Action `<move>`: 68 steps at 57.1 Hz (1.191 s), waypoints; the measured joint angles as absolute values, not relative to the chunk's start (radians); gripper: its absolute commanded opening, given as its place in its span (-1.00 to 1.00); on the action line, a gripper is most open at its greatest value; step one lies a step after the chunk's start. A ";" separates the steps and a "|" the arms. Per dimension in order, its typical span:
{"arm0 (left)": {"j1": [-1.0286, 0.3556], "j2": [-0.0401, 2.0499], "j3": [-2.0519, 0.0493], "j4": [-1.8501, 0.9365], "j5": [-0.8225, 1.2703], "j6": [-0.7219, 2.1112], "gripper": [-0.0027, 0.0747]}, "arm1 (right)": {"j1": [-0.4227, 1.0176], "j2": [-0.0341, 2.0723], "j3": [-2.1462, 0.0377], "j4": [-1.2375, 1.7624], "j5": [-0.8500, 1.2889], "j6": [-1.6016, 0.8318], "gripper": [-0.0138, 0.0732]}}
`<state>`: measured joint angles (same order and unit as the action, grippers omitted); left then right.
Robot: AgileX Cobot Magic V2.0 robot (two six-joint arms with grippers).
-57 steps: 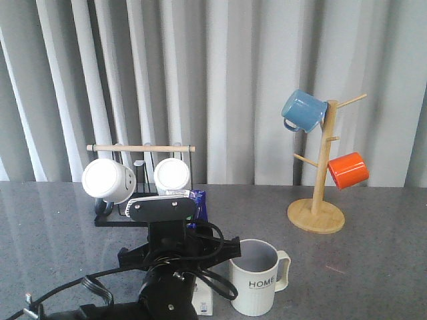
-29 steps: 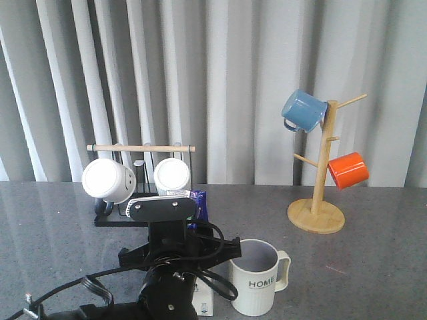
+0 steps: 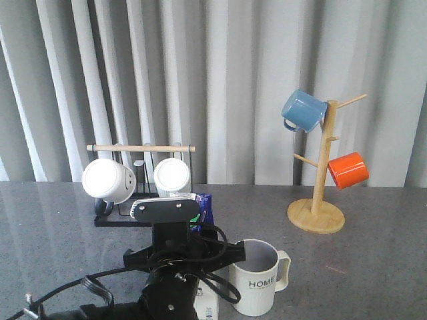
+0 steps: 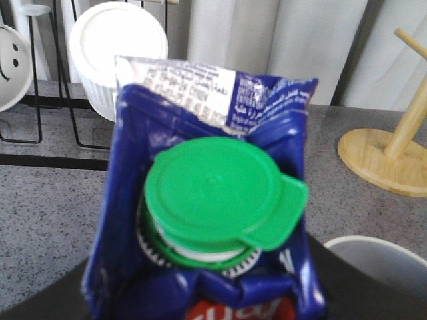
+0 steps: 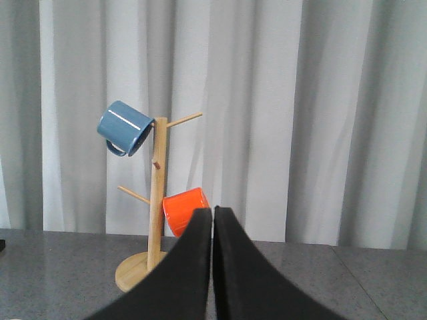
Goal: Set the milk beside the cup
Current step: 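Lower the carton beside the HOME mug and open the left gripper, then lift the left gripper up and away from the carton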
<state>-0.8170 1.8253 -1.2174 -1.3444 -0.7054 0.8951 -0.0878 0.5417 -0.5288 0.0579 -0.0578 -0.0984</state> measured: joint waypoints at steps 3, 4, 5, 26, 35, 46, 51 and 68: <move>-0.817 1.825 -1.217 -1.344 -0.703 0.895 -0.42 | -0.088 0.542 -0.529 0.058 -0.058 -0.098 -0.69; -0.817 1.825 -1.217 -1.344 -0.703 0.895 -0.38 | -0.088 0.542 -0.529 0.058 -0.058 -0.098 -0.69; -0.817 1.825 -1.217 -1.344 -0.702 0.895 -0.34 | -0.088 0.542 -0.529 0.058 -0.058 -0.098 -0.69; -0.817 1.825 -1.217 -1.343 -0.702 0.895 0.84 | -0.088 0.542 -0.529 0.058 -0.058 -0.098 -0.69; -0.817 1.823 -1.217 -1.343 -0.695 0.897 0.96 | -0.088 0.542 -0.529 0.058 -0.058 -0.098 -0.69; -0.817 1.788 -1.217 -1.335 -0.658 0.901 0.91 | -0.088 0.542 -0.529 0.058 -0.058 -0.098 -0.69; -0.817 1.738 -1.217 -1.335 -0.632 0.901 0.89 | -0.088 0.542 -0.529 0.058 -0.058 -0.098 -0.69; -0.817 1.492 -1.217 -1.176 -0.541 0.902 -0.32 | -0.088 0.542 -0.529 0.058 -0.058 -0.098 -0.69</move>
